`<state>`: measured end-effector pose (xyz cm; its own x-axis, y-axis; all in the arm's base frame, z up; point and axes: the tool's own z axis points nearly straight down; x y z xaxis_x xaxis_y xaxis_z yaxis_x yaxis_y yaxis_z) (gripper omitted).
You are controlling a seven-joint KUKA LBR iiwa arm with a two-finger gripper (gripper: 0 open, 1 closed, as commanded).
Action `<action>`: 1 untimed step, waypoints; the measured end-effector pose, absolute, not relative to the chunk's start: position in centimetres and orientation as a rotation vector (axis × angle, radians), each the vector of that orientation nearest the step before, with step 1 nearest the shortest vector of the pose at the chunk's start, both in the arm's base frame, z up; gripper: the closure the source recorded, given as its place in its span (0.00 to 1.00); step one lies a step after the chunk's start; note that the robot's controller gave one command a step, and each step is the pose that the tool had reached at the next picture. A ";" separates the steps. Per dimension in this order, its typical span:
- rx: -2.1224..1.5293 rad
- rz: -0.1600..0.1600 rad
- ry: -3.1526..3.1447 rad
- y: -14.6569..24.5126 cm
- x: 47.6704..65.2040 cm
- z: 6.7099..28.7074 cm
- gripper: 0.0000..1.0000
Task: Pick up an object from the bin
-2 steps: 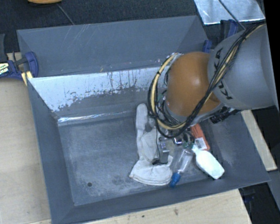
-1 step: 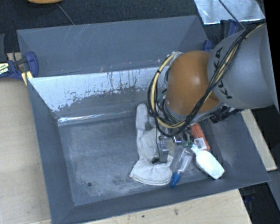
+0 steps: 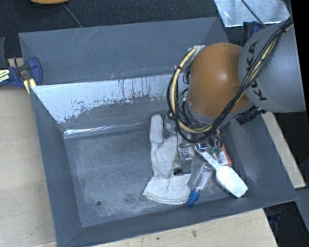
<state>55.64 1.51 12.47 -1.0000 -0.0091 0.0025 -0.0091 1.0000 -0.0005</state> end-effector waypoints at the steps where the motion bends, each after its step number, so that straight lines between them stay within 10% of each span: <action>1: -0.113 -0.002 -3.152 1.5 56.9 14.0 0.00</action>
Offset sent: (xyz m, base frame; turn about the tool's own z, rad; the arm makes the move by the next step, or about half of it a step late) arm 0.0318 -0.0258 -0.0539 0.0904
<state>56.94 1.46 13.99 -0.9974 0.0715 -0.0119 0.0715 0.9974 0.0014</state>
